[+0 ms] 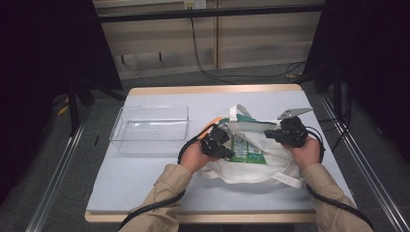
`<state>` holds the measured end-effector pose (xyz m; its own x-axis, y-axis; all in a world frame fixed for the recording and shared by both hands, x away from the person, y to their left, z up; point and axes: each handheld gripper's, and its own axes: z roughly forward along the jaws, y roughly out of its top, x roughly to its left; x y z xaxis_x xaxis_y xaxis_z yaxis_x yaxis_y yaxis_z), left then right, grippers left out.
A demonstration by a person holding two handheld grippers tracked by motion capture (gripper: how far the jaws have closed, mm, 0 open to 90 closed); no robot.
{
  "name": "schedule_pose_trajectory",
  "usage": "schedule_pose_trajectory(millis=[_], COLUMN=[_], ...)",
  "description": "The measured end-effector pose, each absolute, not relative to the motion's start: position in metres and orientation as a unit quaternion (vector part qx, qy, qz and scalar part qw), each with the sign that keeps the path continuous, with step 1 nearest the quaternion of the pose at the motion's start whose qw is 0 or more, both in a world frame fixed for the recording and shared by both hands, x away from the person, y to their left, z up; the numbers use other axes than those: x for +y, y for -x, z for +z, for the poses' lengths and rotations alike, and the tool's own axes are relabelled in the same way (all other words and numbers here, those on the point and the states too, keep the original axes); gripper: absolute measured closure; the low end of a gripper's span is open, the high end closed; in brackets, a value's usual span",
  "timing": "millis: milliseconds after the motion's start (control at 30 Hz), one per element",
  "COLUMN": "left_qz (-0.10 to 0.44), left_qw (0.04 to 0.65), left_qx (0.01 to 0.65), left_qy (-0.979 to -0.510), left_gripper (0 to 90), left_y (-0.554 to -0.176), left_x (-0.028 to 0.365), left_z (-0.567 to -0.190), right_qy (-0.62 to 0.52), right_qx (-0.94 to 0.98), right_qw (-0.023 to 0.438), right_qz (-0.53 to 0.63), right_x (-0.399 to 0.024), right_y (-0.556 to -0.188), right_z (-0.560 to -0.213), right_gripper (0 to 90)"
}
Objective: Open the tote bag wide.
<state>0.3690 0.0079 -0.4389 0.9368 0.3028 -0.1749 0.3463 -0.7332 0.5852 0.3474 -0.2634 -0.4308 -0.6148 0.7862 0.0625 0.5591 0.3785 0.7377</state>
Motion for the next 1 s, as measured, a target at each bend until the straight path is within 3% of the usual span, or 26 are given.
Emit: schedule_pose_trajectory(millis=[1000], left_qz=[-0.031], left_qw=[0.309], left_qx=[0.173], left_qy=[-0.935], left_gripper=[90.0], left_y=[-0.370], left_x=[0.003], left_z=[-0.441], right_qy=[-0.375], right_qx=[0.833], right_qw=[0.110], right_qz=[0.392], right_x=[-0.240], right_y=[-0.337], right_z=[-0.438], right_gripper=[89.9])
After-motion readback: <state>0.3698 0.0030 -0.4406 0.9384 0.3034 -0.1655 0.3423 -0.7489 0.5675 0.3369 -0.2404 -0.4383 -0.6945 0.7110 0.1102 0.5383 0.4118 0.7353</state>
